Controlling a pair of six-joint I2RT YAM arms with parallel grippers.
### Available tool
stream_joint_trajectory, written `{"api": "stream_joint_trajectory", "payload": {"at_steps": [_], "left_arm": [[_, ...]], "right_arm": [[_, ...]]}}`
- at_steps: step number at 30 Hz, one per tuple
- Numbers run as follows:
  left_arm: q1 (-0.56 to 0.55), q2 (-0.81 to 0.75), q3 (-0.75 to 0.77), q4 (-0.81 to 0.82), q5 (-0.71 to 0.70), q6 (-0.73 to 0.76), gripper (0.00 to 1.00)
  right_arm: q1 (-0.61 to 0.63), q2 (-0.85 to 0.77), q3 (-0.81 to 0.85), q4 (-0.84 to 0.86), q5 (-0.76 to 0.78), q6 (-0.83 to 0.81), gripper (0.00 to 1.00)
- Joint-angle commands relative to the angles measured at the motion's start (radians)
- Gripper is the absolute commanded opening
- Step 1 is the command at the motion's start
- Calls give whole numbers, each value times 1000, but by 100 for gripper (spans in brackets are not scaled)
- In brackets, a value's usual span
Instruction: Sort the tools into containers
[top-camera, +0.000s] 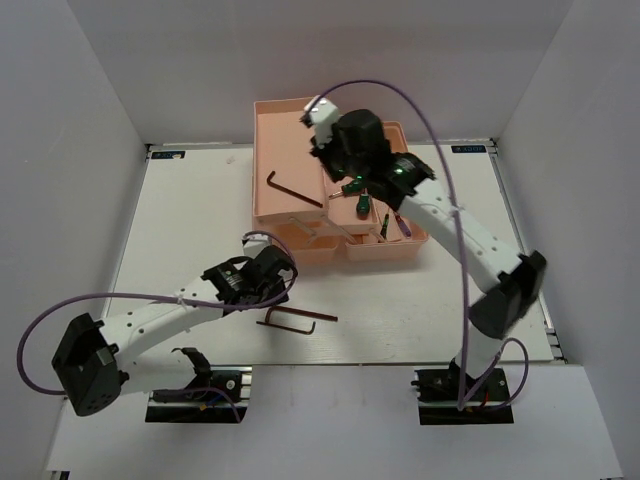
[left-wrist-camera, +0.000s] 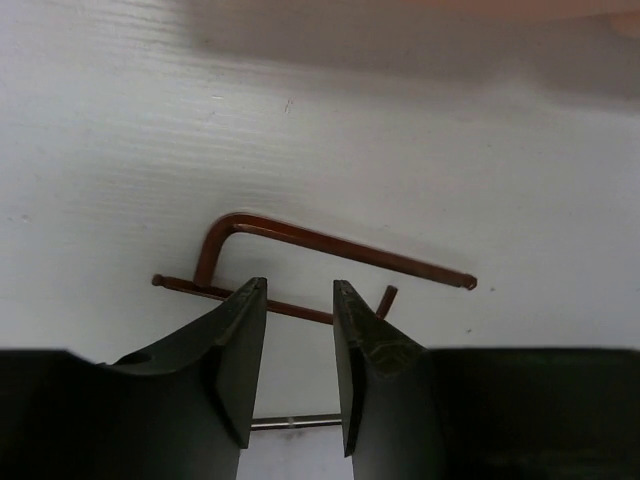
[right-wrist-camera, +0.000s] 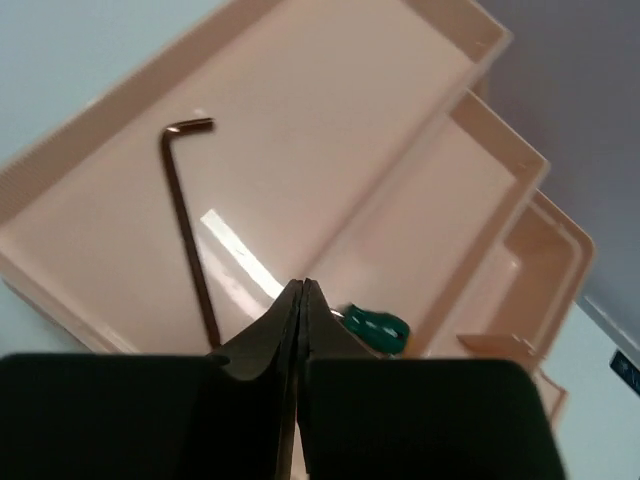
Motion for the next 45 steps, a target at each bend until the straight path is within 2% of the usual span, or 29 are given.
{"api": "stream_joint_trajectory", "payload": {"at_steps": [1, 2, 3, 6, 8, 10, 12, 15, 21, 26, 29, 34, 41, 45], "left_arm": [[2, 48, 77, -19, 16, -142, 43], [2, 78, 77, -19, 30, -153, 43], [2, 91, 77, -19, 30, -153, 45], [2, 144, 77, 4, 64, -203, 48], [2, 168, 77, 24, 93, -225, 52], [2, 187, 66, 47, 107, -253, 57], [2, 203, 57, 63, 136, -283, 61], [2, 223, 36, 99, 145, -306, 65], [2, 281, 5, 145, 176, -351, 65], [-8, 312, -24, 155, 176, -383, 65], [-8, 312, -33, 142, 139, -395, 65], [-8, 361, -33, 142, 105, -414, 62], [-8, 448, -9, 144, 105, -423, 50], [-8, 493, 17, 101, 115, -423, 49]], "right_arm": [[-92, -142, -136, -50, 13, 94, 0], [-103, -208, -170, -59, -1, 103, 0], [-113, -228, -244, -70, -27, 108, 4], [-165, -326, -457, -96, -125, 147, 40], [-194, -375, -515, -123, -231, 148, 47], [-214, -440, -633, -131, -357, 161, 47], [-232, -508, -757, -111, -409, 166, 46], [-267, -575, -854, -59, -422, 154, 44], [-355, -672, -1027, 27, -481, 146, 44], [-422, -710, -1075, 65, -474, 143, 40], [-442, -696, -1084, 58, -544, 149, 40], [-459, -701, -1084, 56, -557, 152, 39], [-481, -722, -1092, 62, -583, 155, 38], [-487, -725, -1098, 61, -598, 160, 36]]}}
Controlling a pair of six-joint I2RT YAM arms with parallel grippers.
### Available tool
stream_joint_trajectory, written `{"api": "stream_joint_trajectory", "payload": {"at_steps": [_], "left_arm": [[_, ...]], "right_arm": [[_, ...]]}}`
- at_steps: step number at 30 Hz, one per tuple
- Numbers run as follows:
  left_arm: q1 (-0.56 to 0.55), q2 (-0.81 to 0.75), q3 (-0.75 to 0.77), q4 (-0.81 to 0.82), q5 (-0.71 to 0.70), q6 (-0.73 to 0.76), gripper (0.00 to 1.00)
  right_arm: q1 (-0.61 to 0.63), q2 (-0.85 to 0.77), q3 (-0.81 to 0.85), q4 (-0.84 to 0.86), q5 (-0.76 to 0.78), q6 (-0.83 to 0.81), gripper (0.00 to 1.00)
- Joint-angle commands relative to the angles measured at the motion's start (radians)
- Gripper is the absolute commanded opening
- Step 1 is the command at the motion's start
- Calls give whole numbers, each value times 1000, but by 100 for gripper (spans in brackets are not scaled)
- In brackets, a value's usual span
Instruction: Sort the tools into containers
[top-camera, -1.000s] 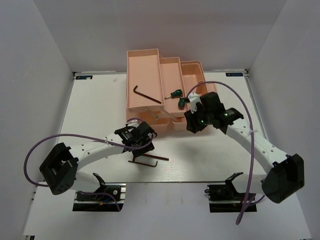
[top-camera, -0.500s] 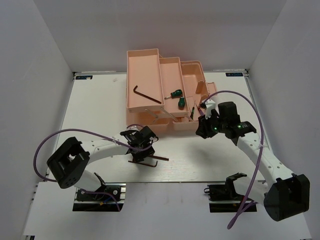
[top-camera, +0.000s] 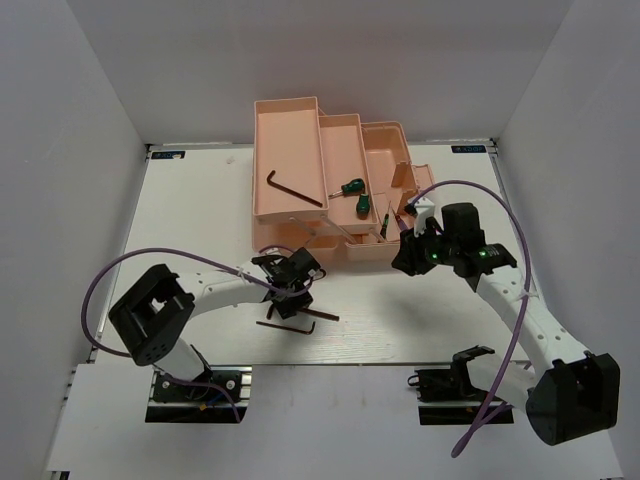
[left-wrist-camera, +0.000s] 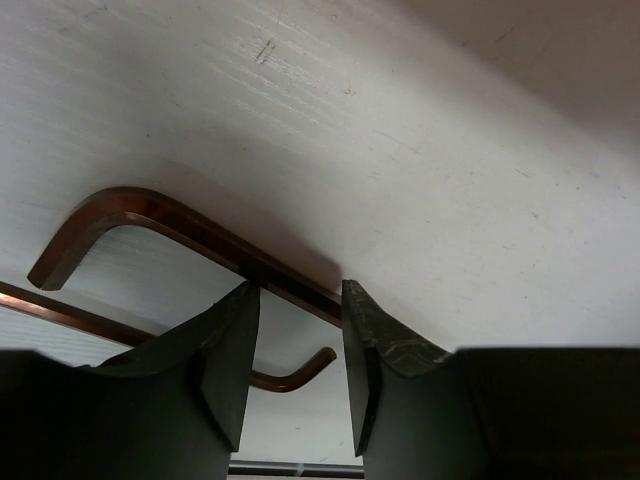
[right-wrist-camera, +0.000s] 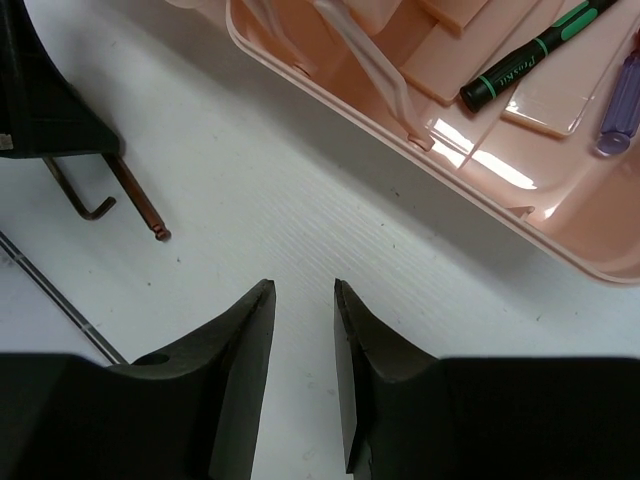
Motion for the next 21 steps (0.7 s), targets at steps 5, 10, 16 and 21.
{"api": "stream_joint_trajectory", "payload": {"at_steps": [5, 10, 16, 21], "left_arm": [[-13, 80, -43, -77, -21, 3, 41], [-31, 46, -103, -111, -12, 22, 33], [-42, -18, -138, -131, -2, 52, 5], [-62, -43, -117, -99, -12, 120, 0]], "right_arm": [[-12, -28, -8, 41, -52, 12, 35], [-18, -30, -10, 42, -77, 18, 35], [-20, -33, -11, 41, -81, 13, 35], [-26, -30, -13, 42, -80, 13, 35]]}}
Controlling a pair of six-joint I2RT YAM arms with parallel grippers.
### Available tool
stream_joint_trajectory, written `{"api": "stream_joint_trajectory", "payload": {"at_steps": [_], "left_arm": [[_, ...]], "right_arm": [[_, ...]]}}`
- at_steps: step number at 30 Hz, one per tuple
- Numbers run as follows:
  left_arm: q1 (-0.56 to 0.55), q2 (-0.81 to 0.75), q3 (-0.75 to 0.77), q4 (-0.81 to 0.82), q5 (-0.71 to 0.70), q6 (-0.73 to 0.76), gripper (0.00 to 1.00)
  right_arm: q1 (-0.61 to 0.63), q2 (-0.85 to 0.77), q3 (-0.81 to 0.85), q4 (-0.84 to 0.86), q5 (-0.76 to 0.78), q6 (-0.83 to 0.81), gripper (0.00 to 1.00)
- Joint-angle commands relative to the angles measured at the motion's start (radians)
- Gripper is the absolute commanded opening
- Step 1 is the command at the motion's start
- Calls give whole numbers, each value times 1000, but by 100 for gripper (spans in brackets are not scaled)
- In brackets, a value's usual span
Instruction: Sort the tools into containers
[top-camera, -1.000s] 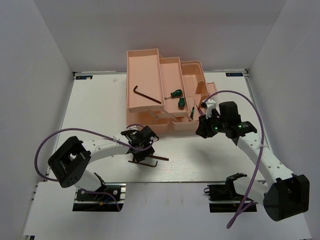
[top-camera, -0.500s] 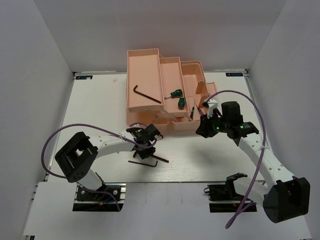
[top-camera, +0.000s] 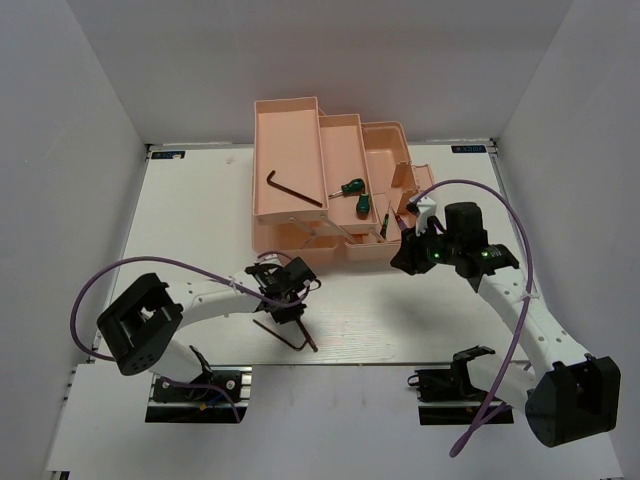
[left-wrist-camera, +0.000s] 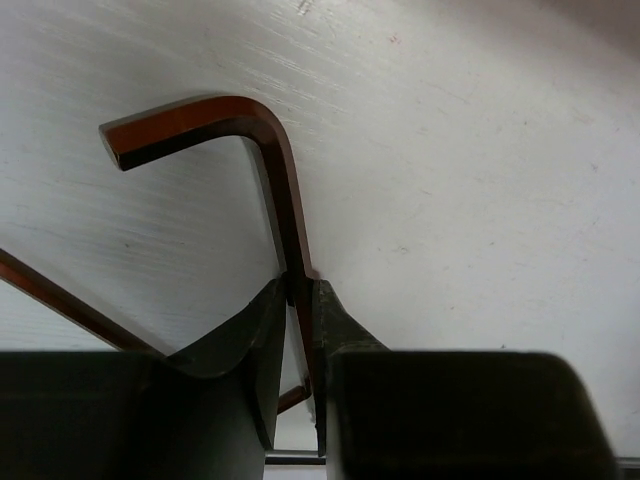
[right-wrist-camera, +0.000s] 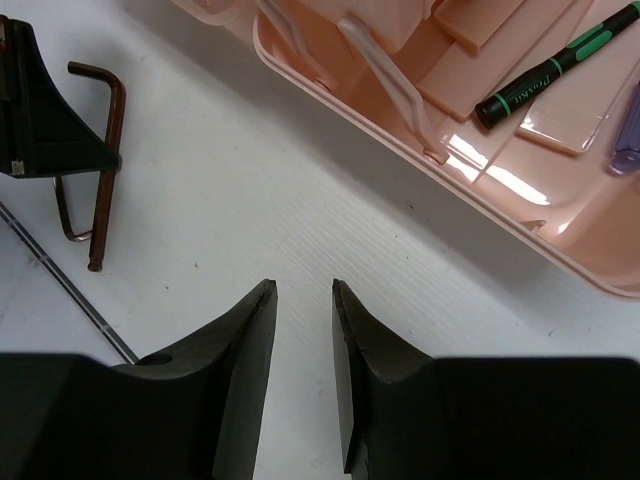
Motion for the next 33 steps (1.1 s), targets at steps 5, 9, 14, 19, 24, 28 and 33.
{"api": "stream_joint_trajectory", "payload": {"at_steps": [5, 9, 14, 19, 24, 28, 33], "left_arm": [[-52, 11, 24, -54, -10, 177, 0], [-84, -44, 82, -15, -21, 286, 0], [-107, -141, 116, 41, -8, 434, 0], [-126, -231, 116, 86, 30, 553, 0], [-135, -253, 174, 163, 165, 747, 0], [-153, -262, 262, 163, 254, 866, 0], [-163, -284, 375, 115, 256, 953, 0]], "right_arm": [[-17, -17, -15, 28, -16, 6, 35], [-20, -17, -15, 29, -10, 0, 37], [-29, -14, -15, 29, -10, -3, 38], [-43, -16, -13, 28, -11, -3, 38], [-51, -14, -15, 28, -12, -3, 38], [-63, -14, -16, 26, -15, -2, 38], [-69, -11, -16, 29, -18, 0, 38]]}}
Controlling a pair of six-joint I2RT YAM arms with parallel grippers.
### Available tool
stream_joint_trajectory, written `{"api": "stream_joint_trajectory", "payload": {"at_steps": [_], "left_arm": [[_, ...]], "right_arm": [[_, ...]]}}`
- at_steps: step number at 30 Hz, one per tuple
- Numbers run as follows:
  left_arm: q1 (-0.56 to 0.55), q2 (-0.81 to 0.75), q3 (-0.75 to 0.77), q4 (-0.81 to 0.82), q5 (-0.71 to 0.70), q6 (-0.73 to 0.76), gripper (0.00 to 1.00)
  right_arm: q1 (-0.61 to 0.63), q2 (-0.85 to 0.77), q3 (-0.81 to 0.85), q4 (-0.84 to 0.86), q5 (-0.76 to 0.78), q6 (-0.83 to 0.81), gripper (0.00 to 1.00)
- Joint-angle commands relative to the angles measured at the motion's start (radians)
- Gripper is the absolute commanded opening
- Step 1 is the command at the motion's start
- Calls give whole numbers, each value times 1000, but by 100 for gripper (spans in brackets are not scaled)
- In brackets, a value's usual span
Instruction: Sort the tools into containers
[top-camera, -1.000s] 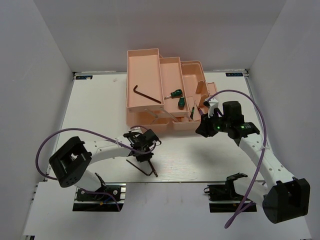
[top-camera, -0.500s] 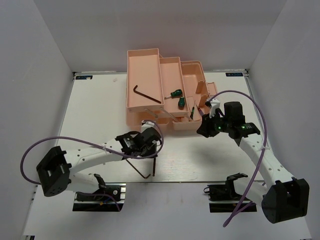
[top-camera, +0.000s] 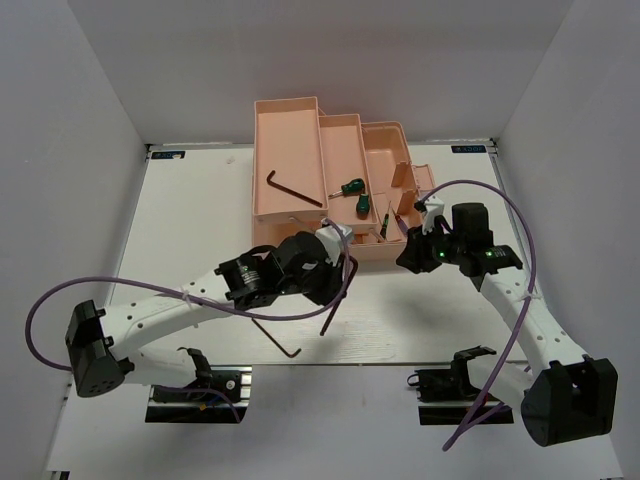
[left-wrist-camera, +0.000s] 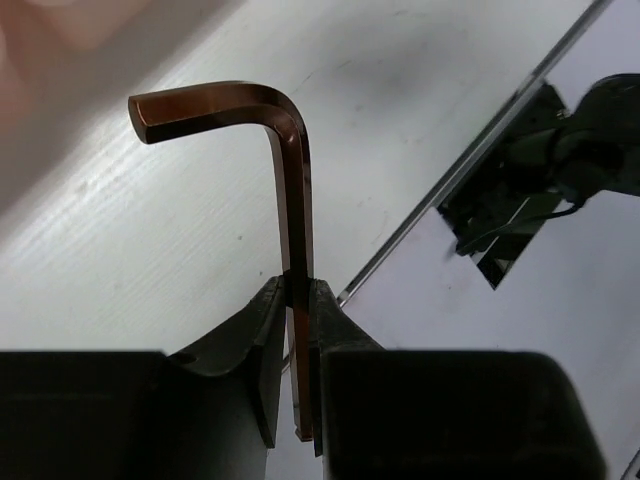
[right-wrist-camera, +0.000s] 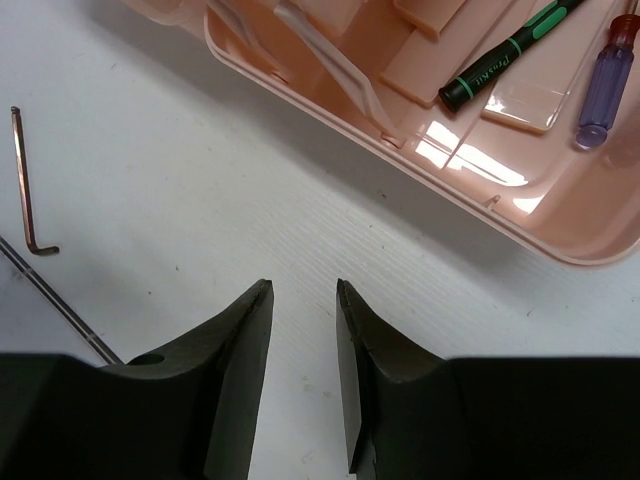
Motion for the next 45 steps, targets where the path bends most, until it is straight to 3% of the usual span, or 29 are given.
{"api": "stream_joint_trajectory", "payload": {"at_steps": [1, 7, 15, 19, 25, 31, 32, 33, 36, 37, 40, 45], "left_arm": [[-8, -63, 113, -8, 5, 114, 0], [23, -42, 355, -139, -344, 163, 0], [128, 159, 697, -199, -552, 292, 0], [221, 234, 751, -188, -586, 315, 0], [371, 317, 716, -101, -612, 350, 0], [458, 410, 722, -82, -485, 350, 0], [459, 433, 722, -82, -462, 350, 0], [474, 443, 722, -82, -451, 341, 1], [500, 454, 722, -82, -413, 332, 24], [500, 454, 699, -70, -402, 332, 37], [523, 454, 659, -58, -368, 323, 52], [551, 403, 582, -24, -314, 322, 63]], "right_arm": [[-9, -11, -3, 30, -16, 1, 38], [-15, -6, -9, 33, -33, 1, 38], [-15, 2, -17, 37, -56, -13, 37], [-15, -11, -18, 37, -51, -15, 37], [-15, -25, -18, 35, -48, -18, 37], [-19, -23, -21, 37, -56, -21, 37], [-20, -25, -23, 32, -60, -22, 40], [-19, -23, -20, 30, -66, -28, 43], [-19, -14, -20, 24, -72, -31, 44], [-17, -14, -20, 23, -76, -34, 46], [-19, -11, -18, 21, -79, -39, 46], [-19, -5, -20, 21, -77, -41, 46]]}}
